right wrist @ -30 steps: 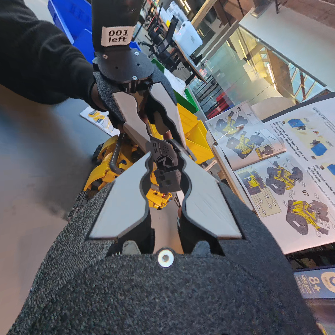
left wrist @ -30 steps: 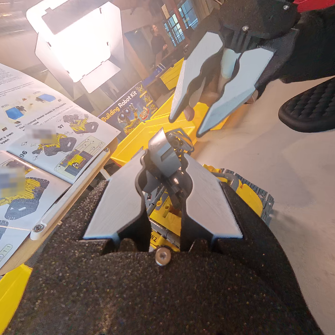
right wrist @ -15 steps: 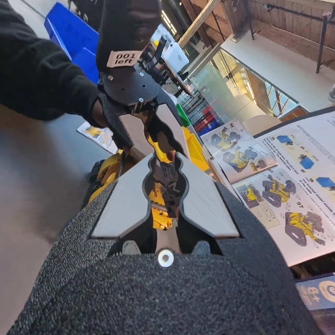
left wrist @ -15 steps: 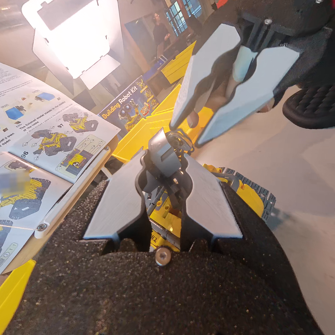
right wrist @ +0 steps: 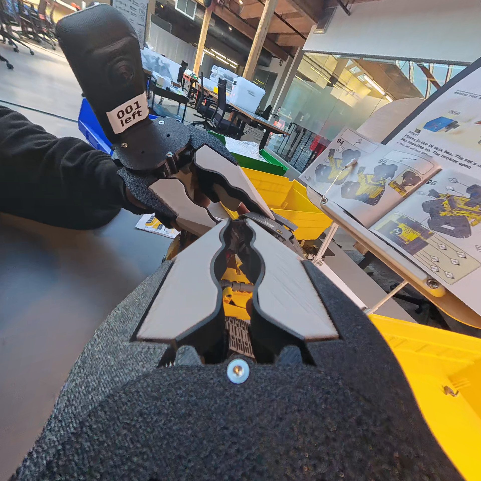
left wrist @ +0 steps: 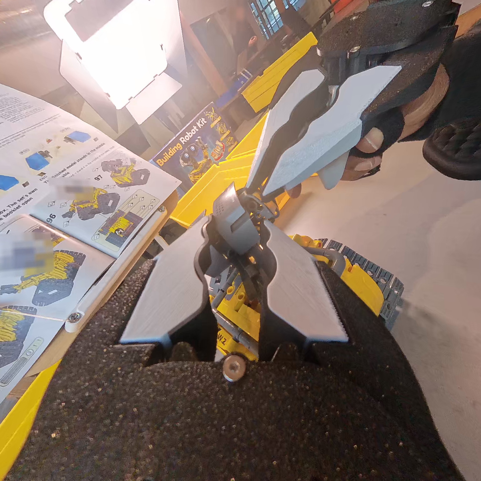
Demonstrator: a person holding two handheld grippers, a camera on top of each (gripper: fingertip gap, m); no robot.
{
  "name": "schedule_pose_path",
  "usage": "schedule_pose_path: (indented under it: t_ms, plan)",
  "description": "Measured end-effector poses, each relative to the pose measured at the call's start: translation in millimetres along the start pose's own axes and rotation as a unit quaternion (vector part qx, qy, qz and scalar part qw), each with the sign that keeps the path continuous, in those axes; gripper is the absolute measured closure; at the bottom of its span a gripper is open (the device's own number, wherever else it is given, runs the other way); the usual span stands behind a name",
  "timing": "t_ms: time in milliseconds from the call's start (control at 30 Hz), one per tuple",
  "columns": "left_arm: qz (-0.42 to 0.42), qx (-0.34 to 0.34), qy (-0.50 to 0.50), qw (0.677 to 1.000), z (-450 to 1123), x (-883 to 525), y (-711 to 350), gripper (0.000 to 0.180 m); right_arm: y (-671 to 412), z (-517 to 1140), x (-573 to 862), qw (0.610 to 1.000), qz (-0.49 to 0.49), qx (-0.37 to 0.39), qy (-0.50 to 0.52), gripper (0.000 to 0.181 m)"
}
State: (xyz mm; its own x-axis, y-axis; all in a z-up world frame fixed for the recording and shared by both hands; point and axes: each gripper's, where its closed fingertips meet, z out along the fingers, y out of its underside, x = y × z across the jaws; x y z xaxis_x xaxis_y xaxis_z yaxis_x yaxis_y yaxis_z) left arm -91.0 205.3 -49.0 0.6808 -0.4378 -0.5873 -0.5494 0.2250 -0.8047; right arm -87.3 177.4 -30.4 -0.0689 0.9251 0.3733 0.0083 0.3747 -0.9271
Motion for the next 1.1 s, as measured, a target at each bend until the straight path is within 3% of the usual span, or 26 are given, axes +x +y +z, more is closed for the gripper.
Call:
schedule_pose_path:
  t_ms: [167, 233, 333, 533, 800, 1100]
  plan:
    - [0.011, -0.007, 0.0, 1.0, 3, 2, -1, 0.147, -2, 9, -13, 1.0, 0.0, 0.007, -0.022, 0.177]
    - [0.004, -0.006, 0.001, 1.0, 4, 1, -1, 0.147, -8, 14, -18, 0.998, -0.064, 0.021, 0.005, 0.179]
    - [-0.009, -0.001, 0.005, 1.0, 1, -1, 0, 0.147, -30, -1, -11, 0.997, -0.012, 0.078, -0.004, 0.18]
    - [-0.009, -0.008, -0.004, 1.0, 2, -1, 1, 0.147, 8, -4, -7, 0.999, -0.028, 0.011, 0.016, 0.181]
    - [-0.005, -0.02, -0.031, 0.999, 1, -4, 1, 0.147, 5, 2, -8, 0.999, -0.032, 0.023, 0.033, 0.181]
    - [-0.008, -0.029, -0.047, 0.998, 1, -6, 2, 0.147, 2, 6, -10, 0.984, -0.157, 0.009, 0.09, 0.181]
